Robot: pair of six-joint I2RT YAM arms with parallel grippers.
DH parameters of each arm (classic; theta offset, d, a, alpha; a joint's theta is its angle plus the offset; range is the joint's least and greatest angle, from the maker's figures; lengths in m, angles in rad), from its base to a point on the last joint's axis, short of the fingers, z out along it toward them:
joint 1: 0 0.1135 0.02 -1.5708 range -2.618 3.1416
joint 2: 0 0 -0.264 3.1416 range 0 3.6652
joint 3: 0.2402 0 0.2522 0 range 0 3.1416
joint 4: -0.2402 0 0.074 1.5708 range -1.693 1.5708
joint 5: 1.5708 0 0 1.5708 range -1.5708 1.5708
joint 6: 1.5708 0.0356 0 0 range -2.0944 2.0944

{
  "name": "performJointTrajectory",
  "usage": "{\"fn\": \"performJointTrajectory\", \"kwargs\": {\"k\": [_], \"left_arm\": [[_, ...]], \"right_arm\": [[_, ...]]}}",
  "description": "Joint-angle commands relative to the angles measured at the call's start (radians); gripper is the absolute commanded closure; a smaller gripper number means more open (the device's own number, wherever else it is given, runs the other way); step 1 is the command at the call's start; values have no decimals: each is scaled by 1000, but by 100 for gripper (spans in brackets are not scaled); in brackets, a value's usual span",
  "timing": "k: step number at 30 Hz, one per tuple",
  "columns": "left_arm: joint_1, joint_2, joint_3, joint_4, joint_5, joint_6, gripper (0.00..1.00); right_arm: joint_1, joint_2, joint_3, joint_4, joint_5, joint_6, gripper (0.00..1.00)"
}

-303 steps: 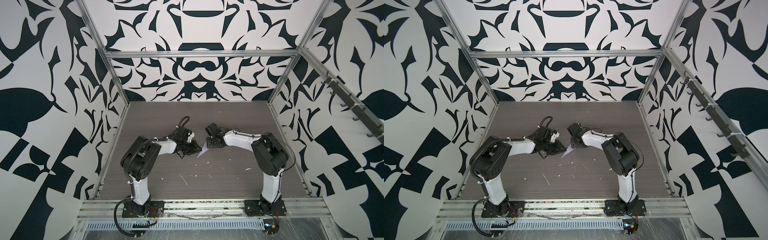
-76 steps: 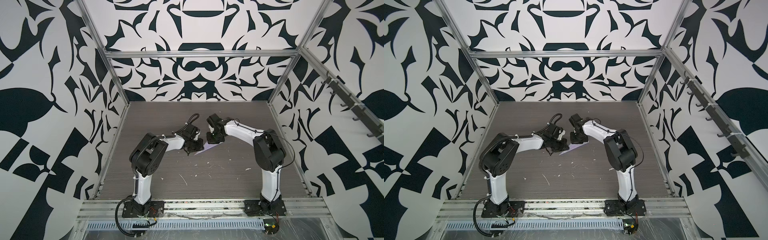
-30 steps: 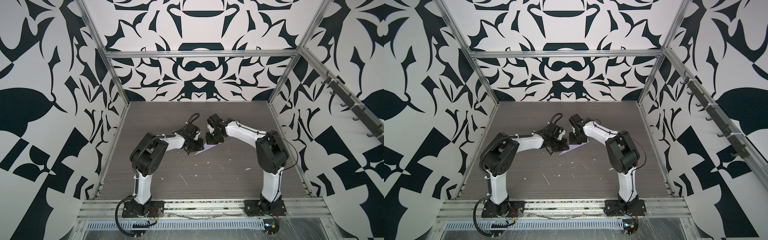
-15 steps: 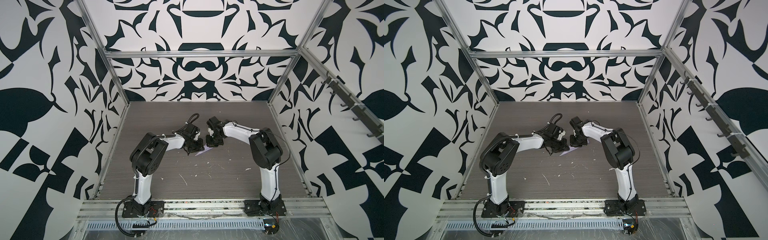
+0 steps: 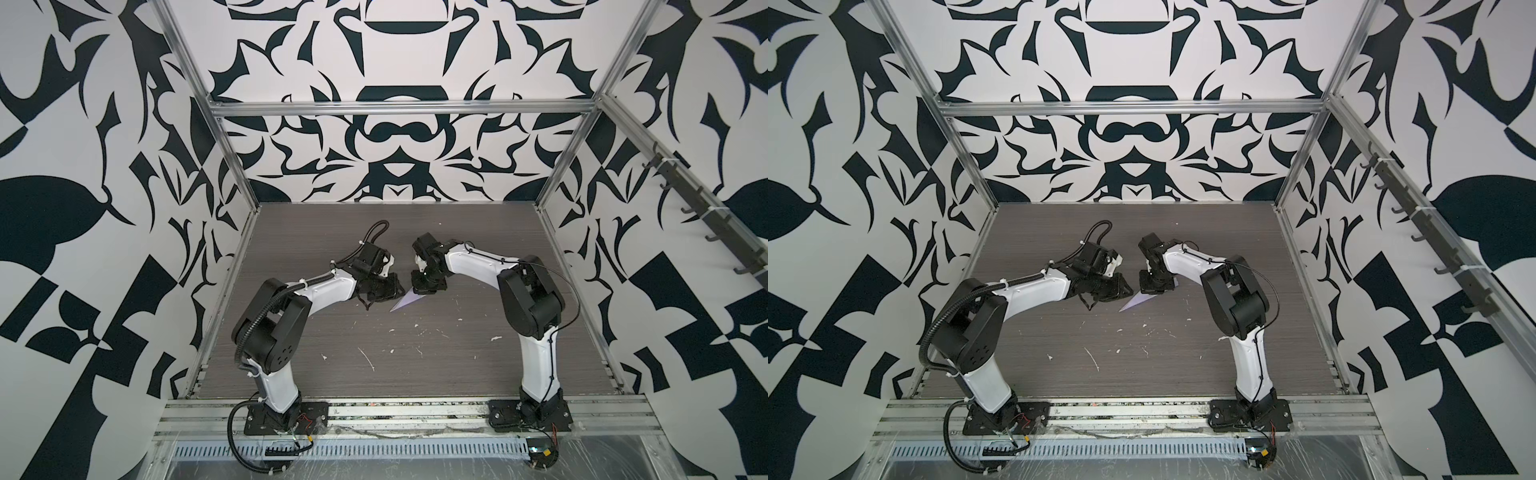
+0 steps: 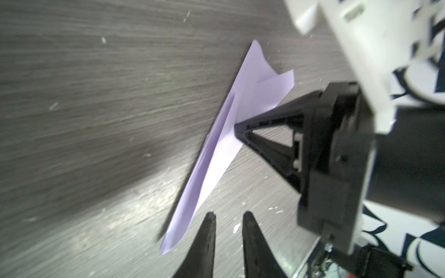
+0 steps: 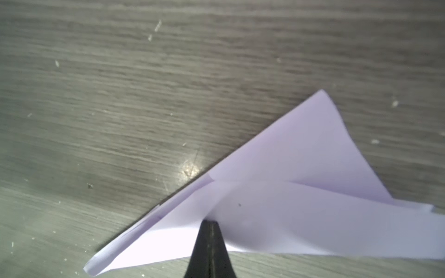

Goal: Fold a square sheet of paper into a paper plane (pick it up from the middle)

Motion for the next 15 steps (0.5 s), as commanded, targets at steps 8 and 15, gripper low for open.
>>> {"fn": "performJointTrajectory", "kwargs": {"k": [8,15], "left_arm": [[-17,42,-20,-69,-29,190,70],[-17,80,4,-98,-50,211,75]], "right_arm": [[1,58,-3,-42,49,-10,97],[1,61,-3,-45,54,-10,98]]}}
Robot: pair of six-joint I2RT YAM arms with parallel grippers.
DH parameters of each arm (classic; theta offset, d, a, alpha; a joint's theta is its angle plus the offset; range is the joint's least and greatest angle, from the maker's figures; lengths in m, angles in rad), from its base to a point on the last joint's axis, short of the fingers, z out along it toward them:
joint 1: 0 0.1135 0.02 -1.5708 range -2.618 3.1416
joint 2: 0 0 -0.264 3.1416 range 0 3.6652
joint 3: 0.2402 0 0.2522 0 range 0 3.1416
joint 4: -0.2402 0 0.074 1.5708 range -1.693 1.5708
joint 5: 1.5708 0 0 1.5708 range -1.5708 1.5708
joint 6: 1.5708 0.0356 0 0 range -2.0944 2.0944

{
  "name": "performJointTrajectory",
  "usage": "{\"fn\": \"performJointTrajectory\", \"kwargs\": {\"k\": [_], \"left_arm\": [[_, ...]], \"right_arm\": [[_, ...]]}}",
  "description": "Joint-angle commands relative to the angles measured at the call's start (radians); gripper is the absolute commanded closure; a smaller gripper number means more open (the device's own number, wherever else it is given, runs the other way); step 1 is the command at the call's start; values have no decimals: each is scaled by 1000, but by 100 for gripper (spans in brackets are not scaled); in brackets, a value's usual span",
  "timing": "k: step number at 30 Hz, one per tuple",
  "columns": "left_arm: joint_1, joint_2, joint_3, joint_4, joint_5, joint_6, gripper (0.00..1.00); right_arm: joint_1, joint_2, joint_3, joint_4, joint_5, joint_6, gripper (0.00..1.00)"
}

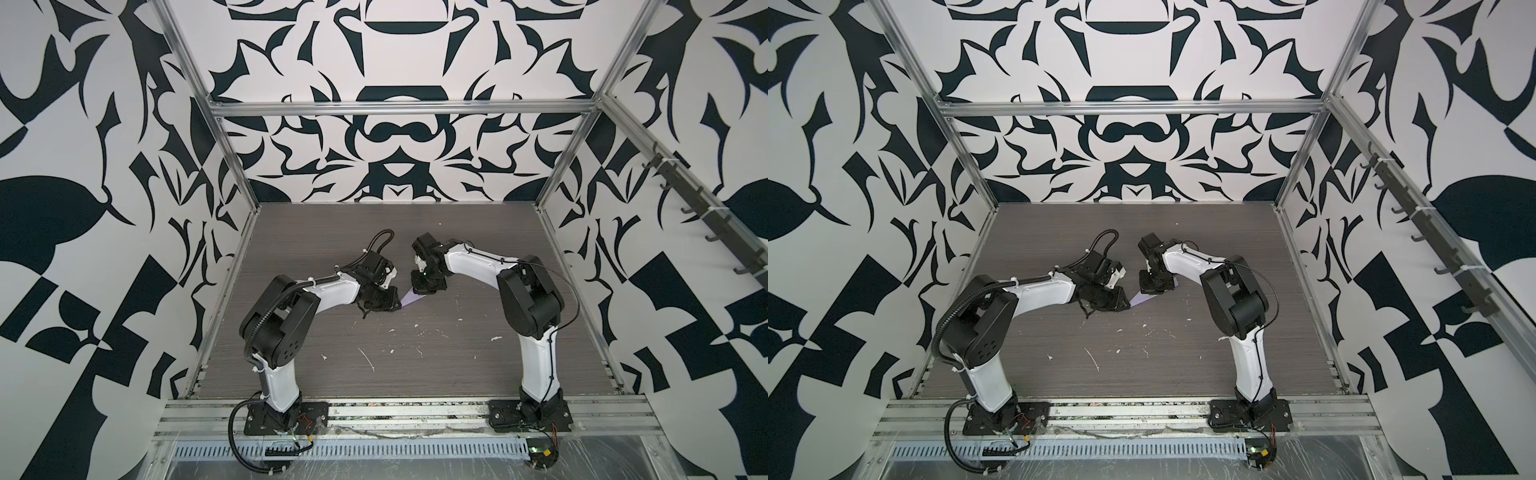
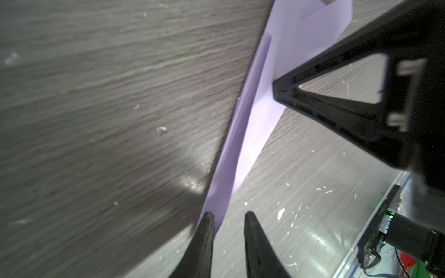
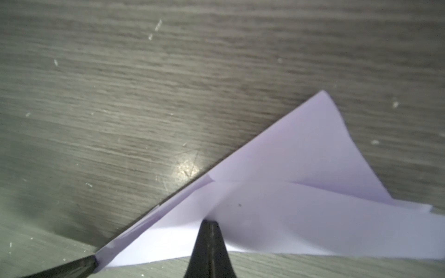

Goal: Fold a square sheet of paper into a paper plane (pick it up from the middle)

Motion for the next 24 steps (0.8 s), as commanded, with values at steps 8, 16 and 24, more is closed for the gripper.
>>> {"fn": "performJointTrajectory", "kwargs": {"k": [8,16,24], "left_arm": [[-3,19,22,-83,-93,45,85],[-3,32,29,-106,-128,45,90],[-6,38,30,-117,-143,51,90]], "right_arm": [[0,61,-13,-39,60,-9,98],[1,63,-16,-40,63,-9,98],[0,64,-16,-41,64,-9,98]]}}
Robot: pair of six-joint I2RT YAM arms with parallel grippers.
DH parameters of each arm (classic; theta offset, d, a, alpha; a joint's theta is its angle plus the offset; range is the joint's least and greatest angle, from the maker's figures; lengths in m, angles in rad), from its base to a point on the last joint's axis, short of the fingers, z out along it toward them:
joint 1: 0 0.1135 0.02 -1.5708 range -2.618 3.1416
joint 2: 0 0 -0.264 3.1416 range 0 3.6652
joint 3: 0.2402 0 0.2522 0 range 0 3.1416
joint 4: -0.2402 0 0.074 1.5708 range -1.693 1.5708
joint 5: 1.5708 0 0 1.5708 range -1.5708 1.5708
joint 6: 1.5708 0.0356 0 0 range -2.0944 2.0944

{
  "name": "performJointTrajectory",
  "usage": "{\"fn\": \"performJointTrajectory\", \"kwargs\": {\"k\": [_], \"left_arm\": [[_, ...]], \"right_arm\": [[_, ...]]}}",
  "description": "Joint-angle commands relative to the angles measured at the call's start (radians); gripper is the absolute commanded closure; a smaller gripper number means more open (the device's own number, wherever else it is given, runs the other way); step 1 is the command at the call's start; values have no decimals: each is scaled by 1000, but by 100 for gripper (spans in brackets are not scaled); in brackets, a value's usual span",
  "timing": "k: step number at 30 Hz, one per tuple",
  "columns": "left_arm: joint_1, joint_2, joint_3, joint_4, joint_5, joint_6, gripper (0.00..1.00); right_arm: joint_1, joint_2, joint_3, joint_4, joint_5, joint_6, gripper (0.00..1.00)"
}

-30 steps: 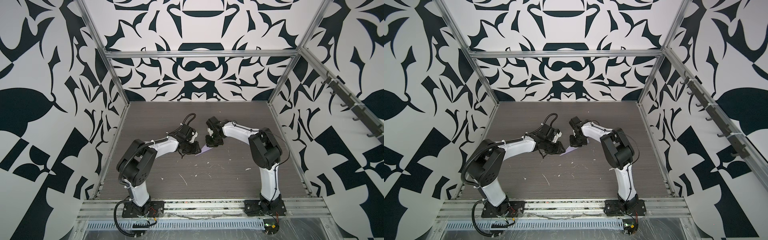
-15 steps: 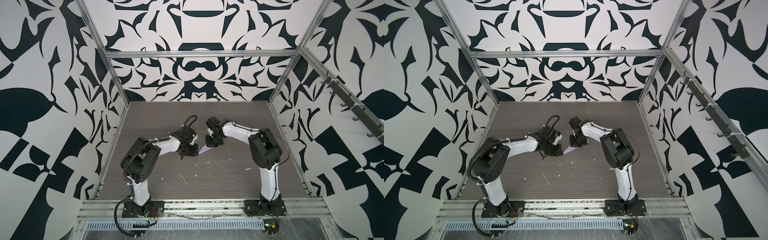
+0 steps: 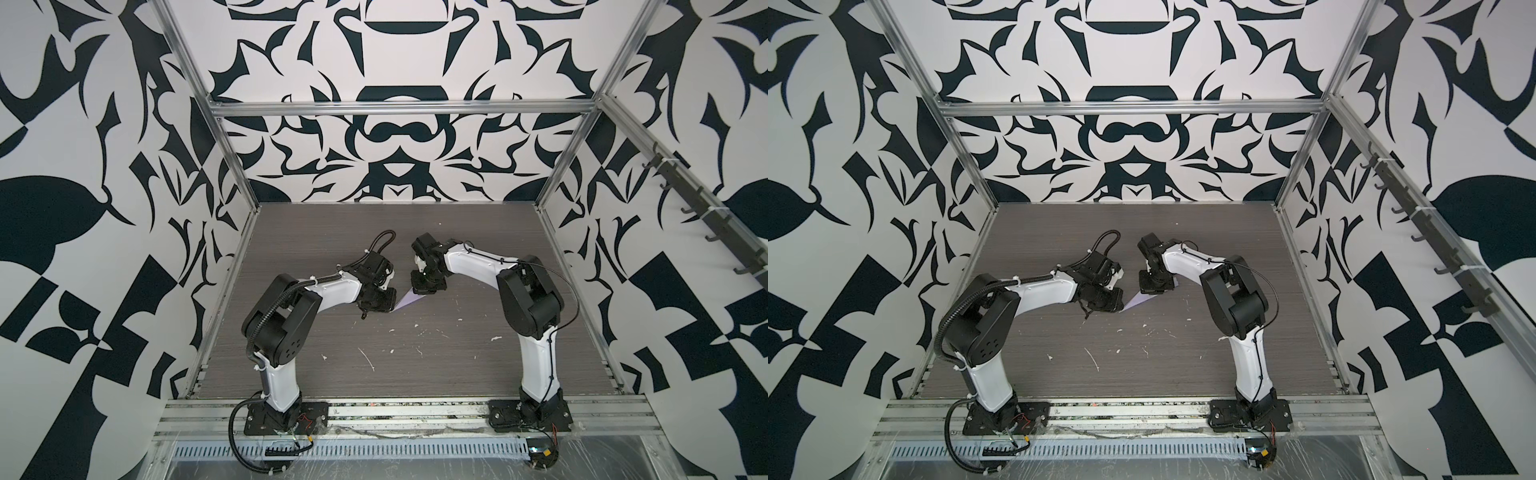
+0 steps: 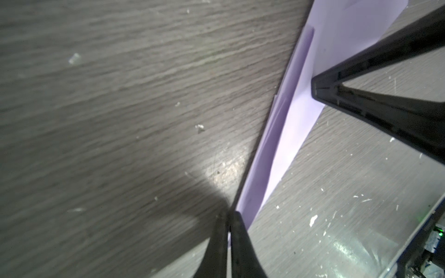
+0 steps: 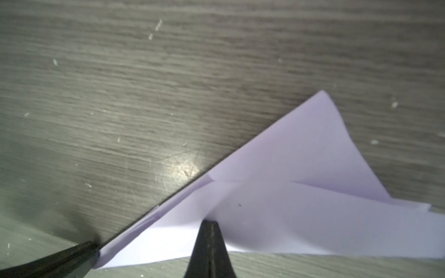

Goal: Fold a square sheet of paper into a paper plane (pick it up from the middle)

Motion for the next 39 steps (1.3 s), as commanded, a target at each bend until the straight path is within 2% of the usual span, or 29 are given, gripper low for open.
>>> {"fn": "performJointTrajectory", "kwargs": {"k": [1,8,11,14,20,29,34,39], "left_arm": [[-5,29,14,-66,-44,14,90],[-3,-62,45,-59,-40,5,90],[-4,-95,50,8,17,-49,90],[-13,-86,48,95,96,-135,90],[-38,-7,54,152,154,-212,91],[-37,69,75,74,111,-226,93],[-23,70,74,20,52,-224,93],[-6,55,53,11,38,-229,93]], "right_arm": [[0,62,-18,-39,58,-7,98],[1,62,-19,-39,57,-6,98],[1,65,-22,-39,59,-4,98],[1,68,-24,-36,58,-1,98],[1,71,-30,-33,56,-2,98],[-1,73,-41,-31,62,0,99],[0,74,-44,-32,67,0,99],[0,82,-42,-40,77,0,99]]}}
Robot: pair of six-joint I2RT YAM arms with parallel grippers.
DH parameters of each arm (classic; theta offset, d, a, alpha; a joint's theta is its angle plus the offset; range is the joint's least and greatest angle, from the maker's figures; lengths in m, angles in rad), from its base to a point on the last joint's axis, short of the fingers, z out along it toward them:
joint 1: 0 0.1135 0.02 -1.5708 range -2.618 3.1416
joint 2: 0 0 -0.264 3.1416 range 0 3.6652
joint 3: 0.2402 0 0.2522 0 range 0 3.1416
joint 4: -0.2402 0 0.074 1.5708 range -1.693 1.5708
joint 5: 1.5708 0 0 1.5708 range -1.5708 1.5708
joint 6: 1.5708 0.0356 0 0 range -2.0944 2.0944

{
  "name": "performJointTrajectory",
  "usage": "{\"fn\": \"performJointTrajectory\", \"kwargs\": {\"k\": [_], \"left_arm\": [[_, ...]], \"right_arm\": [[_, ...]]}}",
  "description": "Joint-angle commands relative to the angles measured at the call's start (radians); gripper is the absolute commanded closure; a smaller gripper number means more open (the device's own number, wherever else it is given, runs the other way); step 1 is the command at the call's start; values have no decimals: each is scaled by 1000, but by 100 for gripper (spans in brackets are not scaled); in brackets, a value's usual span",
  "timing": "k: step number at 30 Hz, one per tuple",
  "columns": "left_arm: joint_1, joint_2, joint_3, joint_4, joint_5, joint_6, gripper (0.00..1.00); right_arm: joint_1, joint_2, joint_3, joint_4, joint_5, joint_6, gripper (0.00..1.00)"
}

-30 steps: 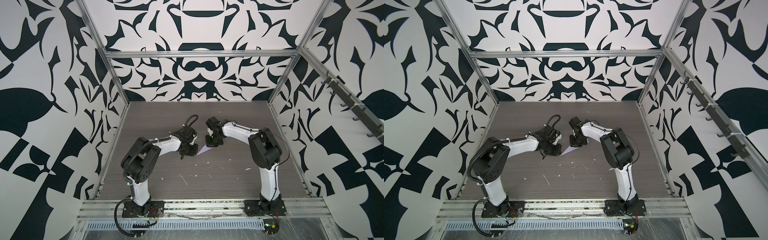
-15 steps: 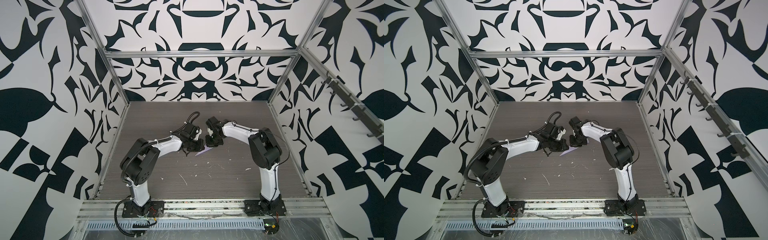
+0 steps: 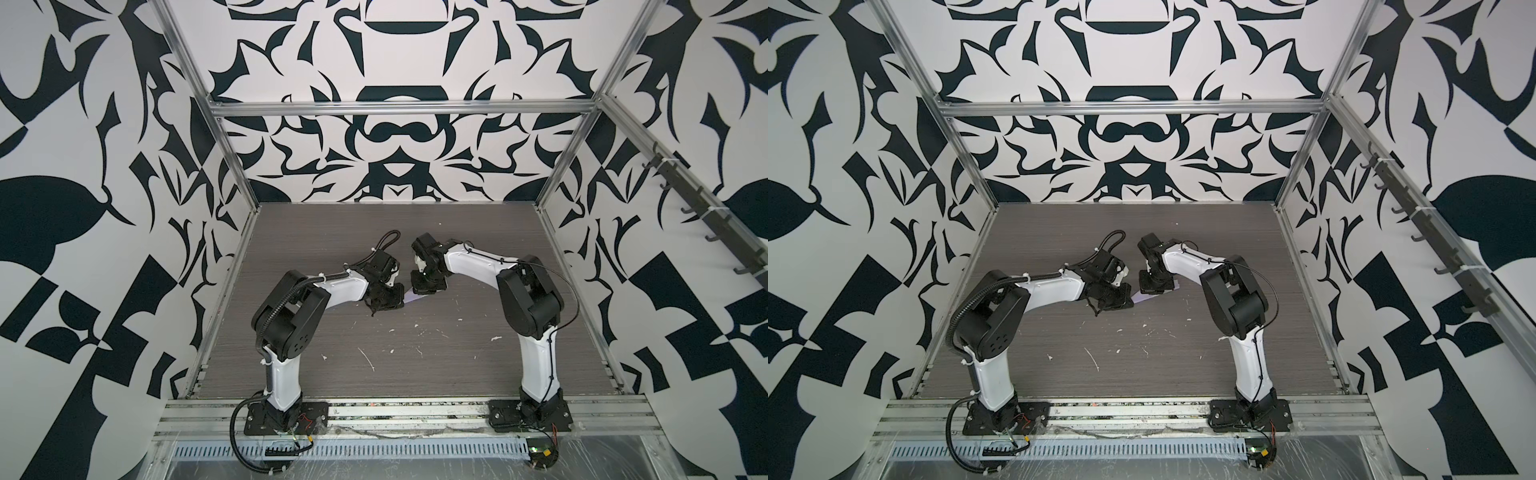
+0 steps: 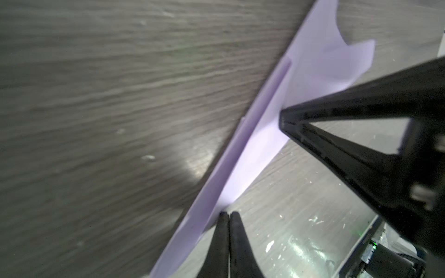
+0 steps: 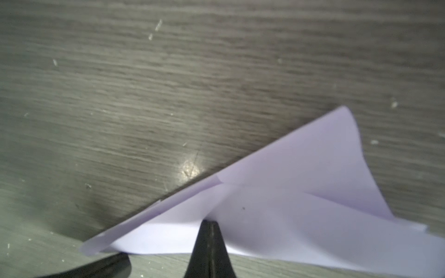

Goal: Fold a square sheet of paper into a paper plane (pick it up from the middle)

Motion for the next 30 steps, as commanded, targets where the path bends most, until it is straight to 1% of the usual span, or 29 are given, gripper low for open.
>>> {"fn": "performJointTrajectory", "kwargs": {"k": [1,5,10,13,16,19,24,30], "left_arm": [[14,-10,-8,-52,-39,-18,94],[27,-35,-24,-38,-22,-25,93],[29,-76,-20,44,63,-51,92],[27,-65,-4,76,65,-81,92],[27,-24,18,81,68,-108,92],[25,3,40,49,50,-116,92],[25,21,66,-27,-11,-120,93],[25,39,82,-82,-45,-140,93]], "right_arm": [[0,82,-41,-42,79,-2,99],[0,94,-41,-57,99,-10,99],[0,91,-64,-49,99,-15,99],[-1,87,-70,-41,94,-10,99],[0,86,-71,-37,92,-5,99],[0,85,-74,-36,92,-5,99],[0,85,-79,-34,93,-6,99],[0,86,-81,-34,96,-6,99]]}}
